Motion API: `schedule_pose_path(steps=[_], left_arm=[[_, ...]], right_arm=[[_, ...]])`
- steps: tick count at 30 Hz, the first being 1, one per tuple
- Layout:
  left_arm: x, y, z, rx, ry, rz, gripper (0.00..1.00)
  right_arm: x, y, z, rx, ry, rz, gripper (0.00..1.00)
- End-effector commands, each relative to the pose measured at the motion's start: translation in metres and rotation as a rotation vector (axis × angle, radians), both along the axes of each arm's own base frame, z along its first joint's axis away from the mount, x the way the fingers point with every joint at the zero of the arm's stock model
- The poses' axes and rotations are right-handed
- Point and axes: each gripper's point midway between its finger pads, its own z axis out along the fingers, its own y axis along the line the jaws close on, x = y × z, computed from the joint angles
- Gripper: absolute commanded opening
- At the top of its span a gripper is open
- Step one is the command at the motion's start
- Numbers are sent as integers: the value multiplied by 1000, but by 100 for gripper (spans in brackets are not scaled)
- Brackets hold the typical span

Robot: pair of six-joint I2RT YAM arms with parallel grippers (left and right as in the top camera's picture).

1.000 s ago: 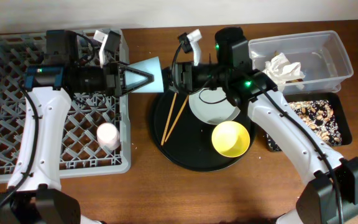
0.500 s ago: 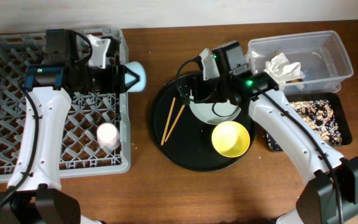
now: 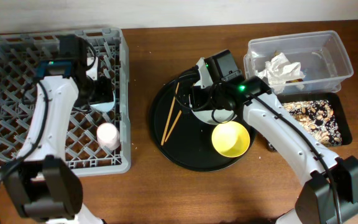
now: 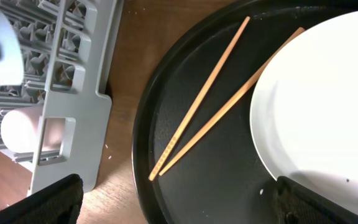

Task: Sort waste into correct bins and load items into the dishwasher rack
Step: 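Lower the blue cup upside down into the rack with the left gripper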

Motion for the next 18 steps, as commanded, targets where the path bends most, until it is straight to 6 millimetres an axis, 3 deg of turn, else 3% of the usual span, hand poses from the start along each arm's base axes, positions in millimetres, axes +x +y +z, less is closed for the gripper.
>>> schedule_pose_path(steps=[1,16,18], left_arm=[[-3,5,-16,30,59,30,65],[-10,8,-30,47,122,32,66],[-10,8,-31,47,123,31,80]], right_arm=[[-1,-2,-8,-28,5,8,98],[-4,-3,-10,-33,17,8,98],[-4,-3,-10,-34,19,8,98]])
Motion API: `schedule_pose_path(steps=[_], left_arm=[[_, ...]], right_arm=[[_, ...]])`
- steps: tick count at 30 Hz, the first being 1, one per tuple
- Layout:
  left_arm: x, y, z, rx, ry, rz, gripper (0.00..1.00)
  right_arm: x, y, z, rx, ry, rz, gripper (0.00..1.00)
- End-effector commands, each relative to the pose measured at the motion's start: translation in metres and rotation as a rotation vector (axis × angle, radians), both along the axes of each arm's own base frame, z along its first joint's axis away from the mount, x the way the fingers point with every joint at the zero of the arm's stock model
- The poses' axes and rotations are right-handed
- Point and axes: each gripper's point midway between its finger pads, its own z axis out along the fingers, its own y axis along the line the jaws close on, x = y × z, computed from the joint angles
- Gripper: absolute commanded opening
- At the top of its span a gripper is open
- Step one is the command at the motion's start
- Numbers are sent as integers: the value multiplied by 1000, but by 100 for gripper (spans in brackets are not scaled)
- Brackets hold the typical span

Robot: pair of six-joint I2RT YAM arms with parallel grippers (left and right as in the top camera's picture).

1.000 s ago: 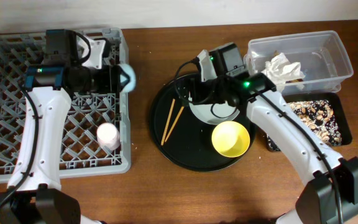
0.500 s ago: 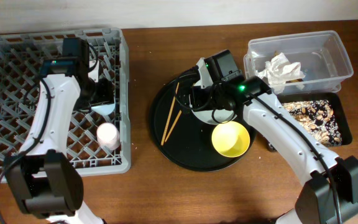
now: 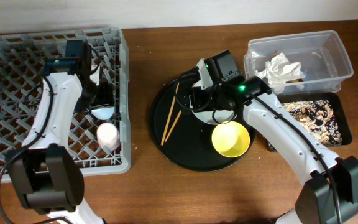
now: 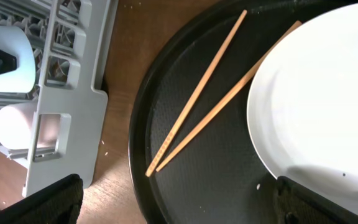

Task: Sort waste into correct bins and load items into the dishwasher rack
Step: 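Lower the blue cup upside down into the rack with the left gripper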

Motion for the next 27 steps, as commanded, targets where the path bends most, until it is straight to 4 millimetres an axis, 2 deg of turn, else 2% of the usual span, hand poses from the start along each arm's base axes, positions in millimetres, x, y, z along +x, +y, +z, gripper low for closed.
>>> schedule_pose_path(steps=[1,2,5,6,14,20,27], left_arm=[[0,1,-6,11,17,12,84],[0,1,-6,11,17,12,87],[0,1,-6,11,17,12,87],[0,1,-6,11,17,12,91],[1,-3,-5,-11,11,9,91],[10,-30,9,-164,-28,-17,89],[19,-57,25,-189,-73,-84,89]], right_arm=[[-1,-1,-7,-21,6,6,99],[-1,-1,-7,-21,6,6,98],[-1,-1,-7,-20,6,6,98],[-1,-1,-7,-21,5,6,98],[-2,-1,-8,-22,8,6,99],[-1,-1,-8,-22,8,6,98],[-3,-2,-9,-26,16,6,99]])
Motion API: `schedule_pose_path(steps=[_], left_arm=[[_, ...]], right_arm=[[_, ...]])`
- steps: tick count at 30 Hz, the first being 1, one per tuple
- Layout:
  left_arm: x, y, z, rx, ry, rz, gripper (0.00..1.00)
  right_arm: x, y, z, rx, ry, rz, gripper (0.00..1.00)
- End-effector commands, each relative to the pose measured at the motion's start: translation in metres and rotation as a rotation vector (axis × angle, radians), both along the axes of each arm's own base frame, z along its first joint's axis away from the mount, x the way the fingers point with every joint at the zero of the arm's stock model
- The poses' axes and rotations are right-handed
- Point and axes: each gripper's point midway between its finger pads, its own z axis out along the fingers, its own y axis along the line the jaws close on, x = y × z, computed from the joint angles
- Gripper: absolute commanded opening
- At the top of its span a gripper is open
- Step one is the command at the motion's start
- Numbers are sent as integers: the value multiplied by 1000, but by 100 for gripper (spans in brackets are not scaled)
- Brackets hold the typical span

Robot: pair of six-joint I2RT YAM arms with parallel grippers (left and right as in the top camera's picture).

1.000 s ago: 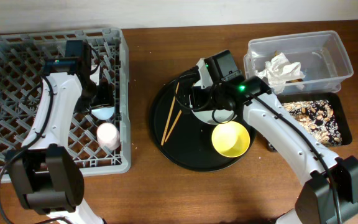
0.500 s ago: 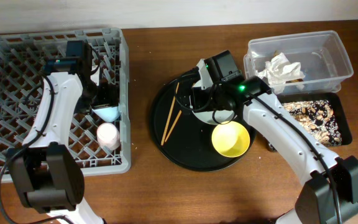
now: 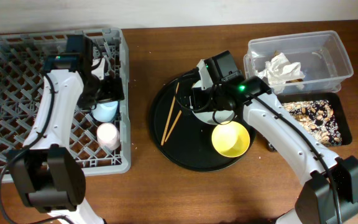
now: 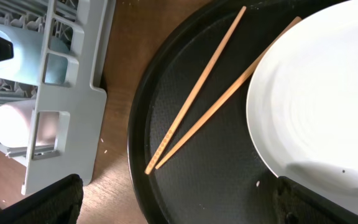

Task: Sort waste into correct bins and load items into the dishwasher rack
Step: 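Lower the blue cup upside down into the rack with the left gripper, then open the left gripper and lift it off the blue cup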

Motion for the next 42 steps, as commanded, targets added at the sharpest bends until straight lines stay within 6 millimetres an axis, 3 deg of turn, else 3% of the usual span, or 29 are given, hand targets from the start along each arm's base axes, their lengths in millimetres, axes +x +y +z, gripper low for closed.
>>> schedule_pose_path(steps=[1,9,10,16,19,32,42], left_arm=[[6,-27,10,-49,-30,-60,89],[6,-18,11,11,-27,-51,89],[6,-16,14,18,-30,-49,85],[18,-14,49,35,-98,-46,84],[19,-14,57,36,-108,-45,85],[0,-17,28,38,-9,-56,85],[1,-28,23,34,-18,-82,86]], right_arm=[[-2,-1,-8,-22,8,6,99],[-2,-2,-8,-23,10,6,98],[-2,-2,-8,-23,10,6,99],[-2,-2,-8,-23,10,5,98],[-1,-2,-7,-22,7,5,98],[-1,-2,-8,-24,6,4,98],[-1,-2,-8,-24,6,3,98]])
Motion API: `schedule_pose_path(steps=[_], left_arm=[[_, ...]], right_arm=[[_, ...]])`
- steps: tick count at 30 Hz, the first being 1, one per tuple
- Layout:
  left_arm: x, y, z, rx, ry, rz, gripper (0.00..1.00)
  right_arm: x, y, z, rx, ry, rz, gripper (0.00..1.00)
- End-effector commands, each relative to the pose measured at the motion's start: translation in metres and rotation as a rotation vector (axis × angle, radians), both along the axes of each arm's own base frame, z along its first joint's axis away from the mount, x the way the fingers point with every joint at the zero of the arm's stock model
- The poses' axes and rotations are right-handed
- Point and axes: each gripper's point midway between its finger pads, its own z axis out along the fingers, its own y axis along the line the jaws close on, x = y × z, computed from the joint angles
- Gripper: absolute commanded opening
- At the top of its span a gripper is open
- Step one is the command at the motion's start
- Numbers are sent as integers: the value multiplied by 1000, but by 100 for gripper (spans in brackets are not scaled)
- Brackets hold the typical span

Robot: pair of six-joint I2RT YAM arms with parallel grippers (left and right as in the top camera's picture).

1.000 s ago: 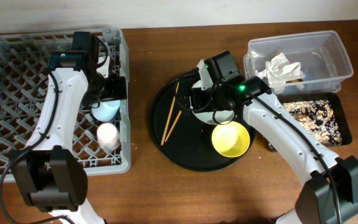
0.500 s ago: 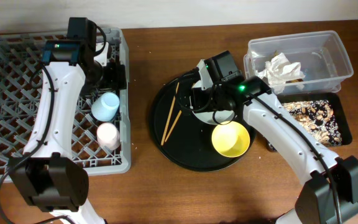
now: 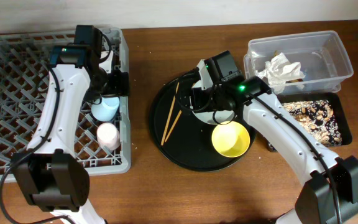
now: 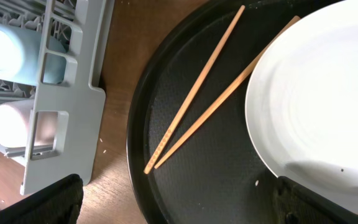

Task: Sort waste into correct bins and load items into the dishwasher rack
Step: 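Open the left gripper and lift it off the blue cup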

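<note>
A light blue cup [image 3: 106, 109] stands mouth-down in the grey dishwasher rack [image 3: 17, 93], beside a pale pink cup [image 3: 109, 135]. My left gripper [image 3: 112, 81] hovers just beyond the blue cup by the rack's right wall, open and empty. A round black tray [image 3: 185, 155] holds two wooden chopsticks [image 3: 171, 116], a white plate [image 3: 205, 114] and a yellow bowl [image 3: 230, 138]. My right gripper [image 4: 179, 205] hangs open over the black tray [image 4: 166, 168], near the chopsticks [image 4: 197, 102] and the plate [image 4: 316, 106]. The blue cup [image 4: 5, 53] shows at the left.
At the back right a clear plastic bin [image 3: 328, 43] holds crumpled tissue [image 3: 281, 67]. In front of it lies a black rectangular tray [image 3: 344, 127] with food scraps. A strip of bare wood table [image 3: 138, 93] separates the rack from the round tray.
My left gripper has drawn back from the blue cup toward the rack's far right side; the cup stands free in the rack. The right arm has not moved.
At first my left gripper held the blue cup over the rack beside the pink cup. Then the cup was lower among the rack's pegs, and later it rested there with a finger still on it. Now it stands alone. My right gripper stayed open over the tray throughout.
</note>
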Motion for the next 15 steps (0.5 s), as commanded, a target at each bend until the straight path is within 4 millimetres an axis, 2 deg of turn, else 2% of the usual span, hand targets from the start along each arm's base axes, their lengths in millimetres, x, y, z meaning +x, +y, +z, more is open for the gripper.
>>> schedule_pose_path(steps=[1,8,15], left_arm=[[0,-7,-7,8,9,-26,86],[-7,-11,-17,17,35,-64,86],[-8,0,-28,70,47,-51,86]], right_arm=[[-1,-2,-7,-21,5,5,98],[0,-2,-7,-25,4,2,99],[-1,-3,-8,-30,9,1,98]])
